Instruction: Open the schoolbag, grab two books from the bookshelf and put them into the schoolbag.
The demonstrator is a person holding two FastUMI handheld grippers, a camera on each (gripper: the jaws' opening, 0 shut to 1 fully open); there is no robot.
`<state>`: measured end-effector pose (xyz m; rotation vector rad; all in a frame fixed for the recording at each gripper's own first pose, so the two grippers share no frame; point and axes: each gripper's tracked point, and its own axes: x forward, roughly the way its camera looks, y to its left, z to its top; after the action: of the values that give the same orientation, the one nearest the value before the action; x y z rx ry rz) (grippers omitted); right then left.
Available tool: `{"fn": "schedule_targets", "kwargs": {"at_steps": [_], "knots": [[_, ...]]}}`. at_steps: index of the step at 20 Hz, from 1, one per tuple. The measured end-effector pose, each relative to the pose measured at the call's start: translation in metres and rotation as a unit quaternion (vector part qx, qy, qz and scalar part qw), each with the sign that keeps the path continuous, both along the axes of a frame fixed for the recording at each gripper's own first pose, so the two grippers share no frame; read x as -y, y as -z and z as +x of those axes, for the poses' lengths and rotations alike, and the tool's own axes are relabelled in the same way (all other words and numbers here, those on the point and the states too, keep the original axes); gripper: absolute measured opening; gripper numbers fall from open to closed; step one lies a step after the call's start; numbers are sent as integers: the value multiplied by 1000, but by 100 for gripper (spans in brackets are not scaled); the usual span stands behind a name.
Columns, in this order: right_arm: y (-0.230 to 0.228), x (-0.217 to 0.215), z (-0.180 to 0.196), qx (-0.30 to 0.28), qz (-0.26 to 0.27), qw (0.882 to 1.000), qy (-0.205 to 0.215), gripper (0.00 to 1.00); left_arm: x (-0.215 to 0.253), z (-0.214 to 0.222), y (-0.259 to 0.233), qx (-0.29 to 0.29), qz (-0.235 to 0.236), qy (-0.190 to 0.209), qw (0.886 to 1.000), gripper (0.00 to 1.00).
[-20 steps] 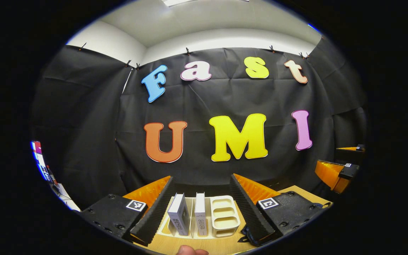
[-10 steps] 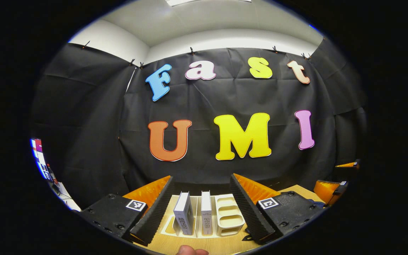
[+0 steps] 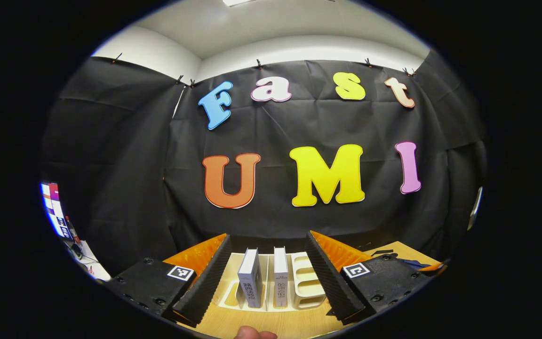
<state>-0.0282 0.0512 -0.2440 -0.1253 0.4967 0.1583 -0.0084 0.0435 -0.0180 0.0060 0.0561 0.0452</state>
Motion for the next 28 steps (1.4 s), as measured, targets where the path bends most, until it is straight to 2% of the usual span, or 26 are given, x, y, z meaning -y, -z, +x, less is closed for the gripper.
{"fn": "schedule_targets", "kwargs": {"at_steps": [5,7,9,13,17,20,21,24,25,26,28], "knots": [[83,-20,-1,-86,-7,996,-9,96,-8,-6,1,-8,17,-9,1000,99],[115,-26,-1,-115,-24,993,-14,99,-11,-9,2,-12,21,-12,1000,99],[141,-22,0,-132,-59,989,-5,96,-14,-12,1,-14,23,-16,1000,99],[165,-15,4,-148,-92,985,9,99,-16,-16,0,-21,30,-10,999,99],[181,-6,10,-166,-78,982,42,96,-19,-15,1,-23,28,-18,999,99],[178,-2,14,-163,-84,982,44,99,-17,-16,1,-26,27,-20,999,99],[177,0,16,-167,-80,982,43,85,-16,-15,2,-28,27,-20,999,99],[167,-2,16,-191,-53,980,29,24,-10,-13,5,-30,15,-19,999,99],[168,-2,15,-196,-53,979,20,12,-9,-12,5,-30,14,-20,999,99],[167,-2,17,-200,-51,978,11,11,-9,-11,5,-29,12,-20,999,99],[156,0,12,-218,-15,976,1,1,-10,-7,10,-33,11,-22,999,99]]}}
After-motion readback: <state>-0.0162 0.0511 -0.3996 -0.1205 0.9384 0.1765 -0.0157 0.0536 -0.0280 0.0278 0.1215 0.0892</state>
